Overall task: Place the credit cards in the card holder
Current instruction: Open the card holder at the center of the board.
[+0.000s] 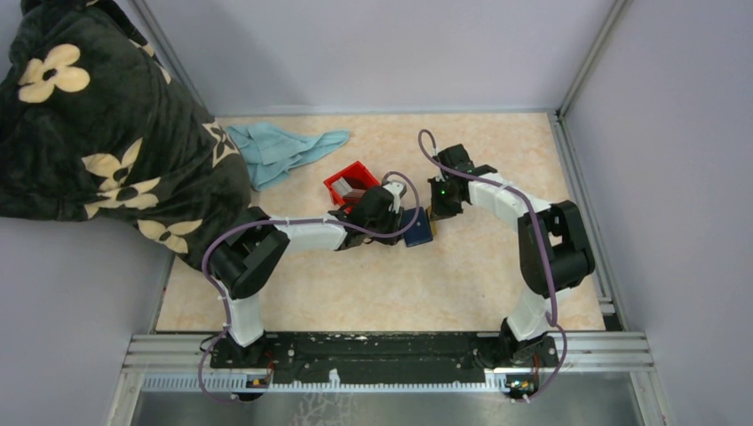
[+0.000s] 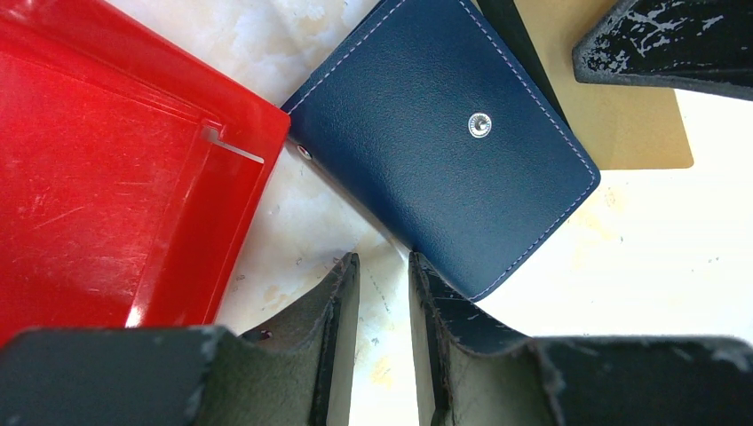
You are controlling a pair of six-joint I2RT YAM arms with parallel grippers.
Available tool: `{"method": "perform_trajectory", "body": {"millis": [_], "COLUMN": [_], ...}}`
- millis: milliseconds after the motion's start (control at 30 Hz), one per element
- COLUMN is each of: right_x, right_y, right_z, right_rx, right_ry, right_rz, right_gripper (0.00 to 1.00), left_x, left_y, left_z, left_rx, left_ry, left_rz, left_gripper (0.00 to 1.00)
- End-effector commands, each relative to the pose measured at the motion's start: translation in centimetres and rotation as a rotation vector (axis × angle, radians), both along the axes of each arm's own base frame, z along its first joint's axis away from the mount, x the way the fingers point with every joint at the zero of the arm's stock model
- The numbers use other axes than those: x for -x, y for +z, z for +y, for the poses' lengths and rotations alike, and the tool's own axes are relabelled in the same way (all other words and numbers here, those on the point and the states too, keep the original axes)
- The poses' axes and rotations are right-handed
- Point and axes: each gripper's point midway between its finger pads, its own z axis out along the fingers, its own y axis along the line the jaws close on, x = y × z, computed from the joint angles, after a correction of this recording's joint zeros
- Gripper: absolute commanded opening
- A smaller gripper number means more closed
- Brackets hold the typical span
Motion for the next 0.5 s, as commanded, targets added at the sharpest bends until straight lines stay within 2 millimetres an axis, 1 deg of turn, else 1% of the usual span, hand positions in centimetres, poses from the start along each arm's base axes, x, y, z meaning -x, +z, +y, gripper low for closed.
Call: {"method": "perform_trajectory", "body": {"millis": [0,200,267,467], "right_x": [-1.0,-1.0,-1.1,-1.1], "right_y": [2.7,2.9,4.0,4.4], "right_z": [0.3,0.4,0.4,0.4], "right_rx": [-0.043,-0.043,-0.056,-0.057], "right_ry": [-0.008,-0.009,-0.008,-0.008], "right_rz": [-0.076,-0.075,-0.104,-0.109], "right_gripper": [0.00,0.00,0.00,0.00], "left_x": [1.8,1.8,1.8,1.9], "left_y": [-2.5,-2.5,-2.4,-2.5], "left_z": [1.6,1.6,1.6,1.8], "left_rx": [-0.085,-0.087,-0.086,-0.090], "left_ry": [-0.011,-0.010,-0.011,-0.009], "left_rz": [0.056,0.056,0.055,0.058], "left_gripper": [0.34,0.34,0.34,0.34]}}
